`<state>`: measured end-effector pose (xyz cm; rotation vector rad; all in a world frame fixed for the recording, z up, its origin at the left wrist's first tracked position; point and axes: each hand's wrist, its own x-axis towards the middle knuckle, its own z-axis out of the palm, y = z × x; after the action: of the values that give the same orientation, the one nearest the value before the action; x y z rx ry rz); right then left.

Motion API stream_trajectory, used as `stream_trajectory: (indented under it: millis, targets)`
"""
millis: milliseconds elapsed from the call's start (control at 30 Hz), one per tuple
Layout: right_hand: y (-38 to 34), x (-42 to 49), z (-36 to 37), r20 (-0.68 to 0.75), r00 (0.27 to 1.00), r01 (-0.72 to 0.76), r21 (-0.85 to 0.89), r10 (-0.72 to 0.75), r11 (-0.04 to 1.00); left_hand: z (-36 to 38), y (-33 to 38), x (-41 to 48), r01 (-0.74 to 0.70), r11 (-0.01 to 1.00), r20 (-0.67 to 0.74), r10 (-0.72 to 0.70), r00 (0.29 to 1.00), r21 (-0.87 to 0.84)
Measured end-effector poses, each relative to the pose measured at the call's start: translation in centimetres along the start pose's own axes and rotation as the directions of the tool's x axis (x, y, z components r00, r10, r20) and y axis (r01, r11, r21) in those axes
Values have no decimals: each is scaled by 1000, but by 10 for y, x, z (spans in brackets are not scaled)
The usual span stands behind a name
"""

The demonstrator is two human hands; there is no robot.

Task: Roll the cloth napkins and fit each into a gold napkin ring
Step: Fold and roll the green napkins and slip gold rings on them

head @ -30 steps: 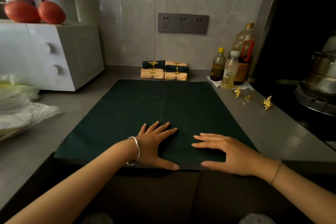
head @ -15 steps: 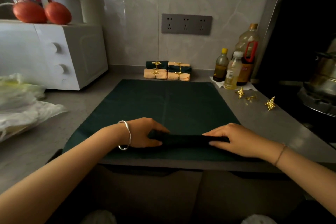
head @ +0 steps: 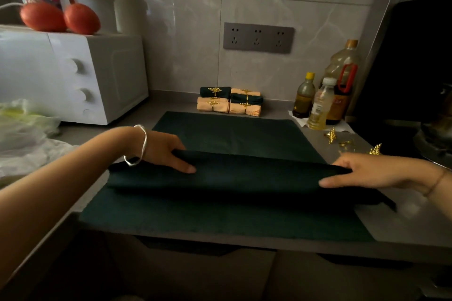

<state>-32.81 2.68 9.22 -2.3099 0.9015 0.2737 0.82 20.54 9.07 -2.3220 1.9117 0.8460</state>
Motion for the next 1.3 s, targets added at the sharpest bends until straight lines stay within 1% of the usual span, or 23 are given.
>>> stream_trajectory:
  millis: [67, 100, 167, 233, 300, 367, 433, 467, 533, 600, 767, 867, 1000, 1067, 1300]
  targets:
    - [1, -5, -6, 33, 995, -95, 41, 94, 995, -6, 1, -2, 41, 999, 97, -44, 994, 25]
    - [5, -5, -11, 67, 991, -122, 44, 119, 992, -9, 3, -3, 52, 998, 132, -54, 990, 21]
    - [13, -4, -19, 124, 982, -146, 33, 141, 989, -14, 6, -3, 63, 998, 206, -58, 977, -21]
    - [14, 2, -26, 103, 982, -166, 100, 156, 981, -21, 6, 3, 54, 997, 219, -41, 975, -50]
    - [11, 15, -31, 60, 988, -153, 135, 146, 979, -27, -1, 14, 43, 998, 172, -34, 984, -48]
    - [5, 32, -36, 1, 995, -96, 100, 96, 990, -32, -11, 32, 50, 997, 120, -43, 992, -56]
    - [5, 58, -40, -127, 992, -21, 46, 26, 999, -37, -24, 52, 52, 998, -5, -52, 999, -45]
    - [7, 71, -40, -206, 978, 16, -2, -17, 1000, -37, -31, 63, 55, 998, -82, -58, 995, -37]
    - [16, 104, -46, -320, 941, 67, -134, -107, 989, -40, -43, 86, 90, 996, -200, -93, 975, -26]
    - [24, 136, -51, -358, 920, 94, -195, -160, 976, -40, -49, 108, 142, 990, -277, -144, 950, -27]
    - [33, 202, -62, -421, 891, 42, -292, -168, 955, -37, -55, 158, 309, 950, -461, -251, 851, 53]
    - [38, 230, -63, -479, 866, -5, -296, -144, 955, -38, -61, 179, 355, 932, -467, -282, 838, 76]
    - [45, 250, -63, -525, 842, -44, -297, -125, 954, -36, -67, 196, 365, 928, -483, -285, 828, 78]
    - [46, 256, -63, -536, 835, -51, -300, -124, 953, -35, -69, 201, 359, 931, -504, -278, 818, 69]
    - [49, 271, -56, -588, 803, -52, -226, -93, 973, -33, -73, 212, 376, 925, -554, -285, 782, 55]
